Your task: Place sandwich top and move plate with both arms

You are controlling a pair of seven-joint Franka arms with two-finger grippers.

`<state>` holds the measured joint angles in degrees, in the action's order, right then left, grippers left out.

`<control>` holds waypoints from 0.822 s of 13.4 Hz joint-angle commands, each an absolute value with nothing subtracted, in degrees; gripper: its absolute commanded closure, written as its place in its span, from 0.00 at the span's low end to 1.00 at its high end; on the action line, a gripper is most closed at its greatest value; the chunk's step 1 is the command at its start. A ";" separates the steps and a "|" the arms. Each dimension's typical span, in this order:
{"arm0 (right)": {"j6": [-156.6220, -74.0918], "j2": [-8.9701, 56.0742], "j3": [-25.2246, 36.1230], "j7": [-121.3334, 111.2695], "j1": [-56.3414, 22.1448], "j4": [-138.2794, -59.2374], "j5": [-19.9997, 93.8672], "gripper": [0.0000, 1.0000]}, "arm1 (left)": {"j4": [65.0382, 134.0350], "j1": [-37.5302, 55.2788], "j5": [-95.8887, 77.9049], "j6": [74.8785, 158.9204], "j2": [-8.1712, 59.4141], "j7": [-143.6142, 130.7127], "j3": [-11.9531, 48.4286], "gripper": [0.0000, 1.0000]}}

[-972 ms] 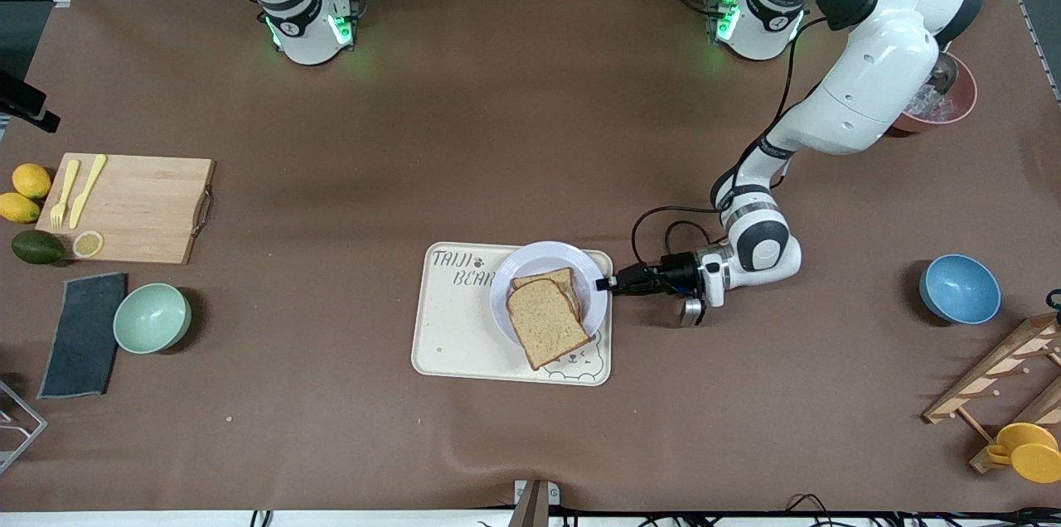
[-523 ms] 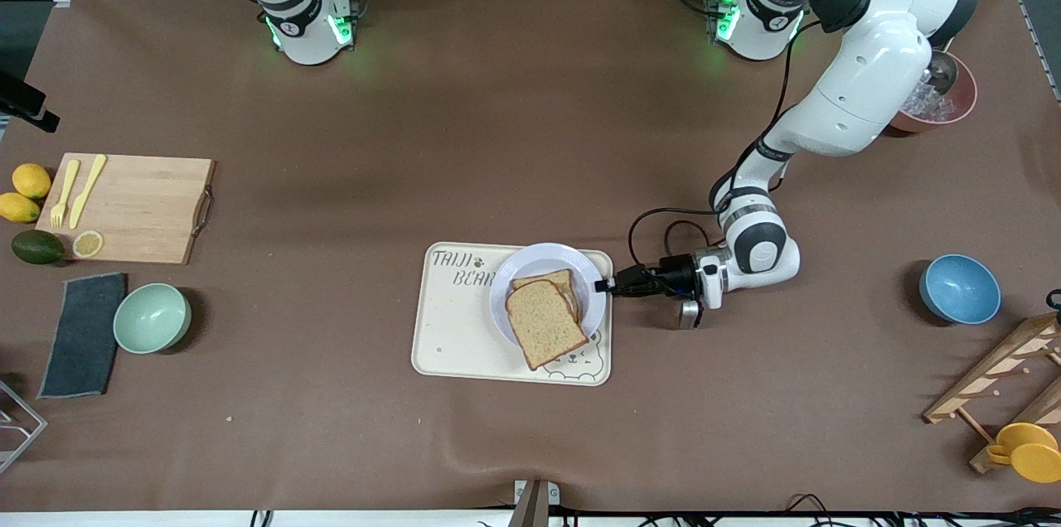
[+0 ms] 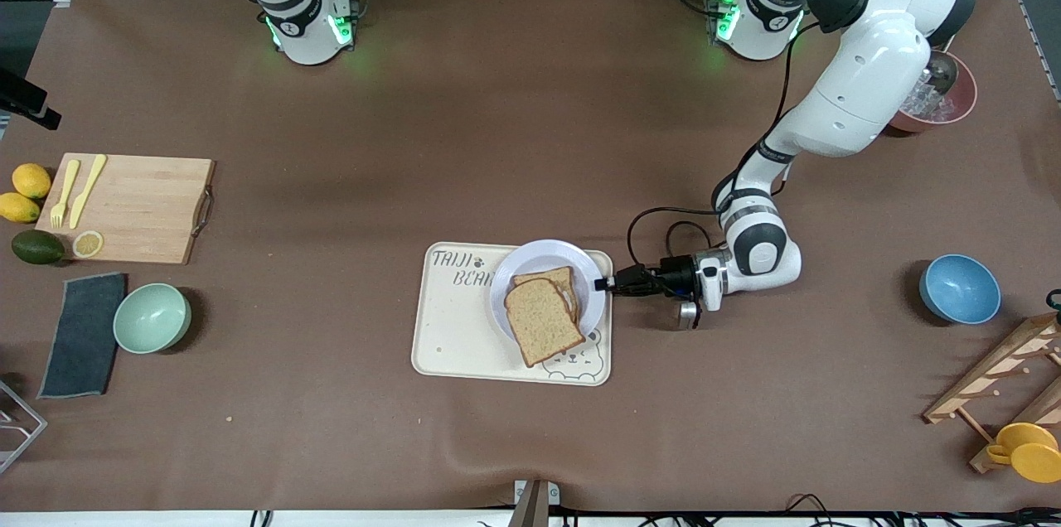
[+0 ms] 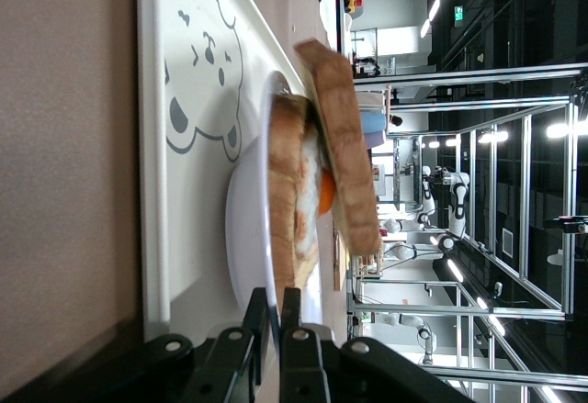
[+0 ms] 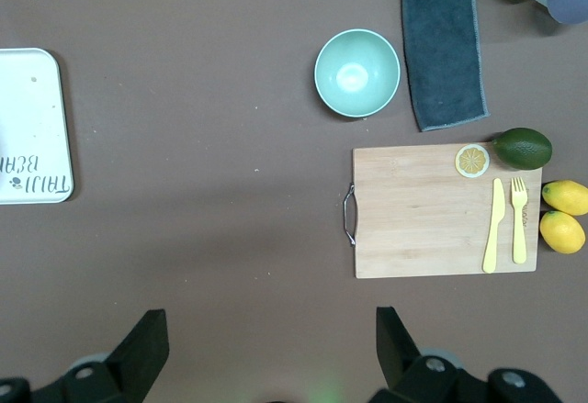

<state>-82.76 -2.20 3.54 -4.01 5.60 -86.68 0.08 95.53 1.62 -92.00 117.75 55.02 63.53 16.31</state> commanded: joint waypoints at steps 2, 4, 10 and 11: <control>-81.83 -2.20 3.34 -4.22 5.97 -85.78 -0.35 0.00 | 95.62 1.32 -88.16 117.77 56.78 62.93 14.85 0.82; -81.83 -2.11 3.34 -4.13 5.80 -85.87 -0.26 0.00 | 95.62 0.53 -86.58 117.77 56.34 62.06 14.77 0.82; -81.91 -2.11 3.34 -3.69 5.71 -85.87 -0.26 0.00 | 95.71 -1.67 -83.41 117.33 55.02 61.00 14.94 0.83; -81.91 -2.11 3.34 -3.87 5.80 -85.78 -0.35 0.00 | 95.71 -1.93 -83.32 116.46 54.85 60.91 14.94 0.83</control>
<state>-82.57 -2.20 3.51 -4.01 5.60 -86.66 0.08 95.13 -1.70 -85.36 116.10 54.71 61.18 16.13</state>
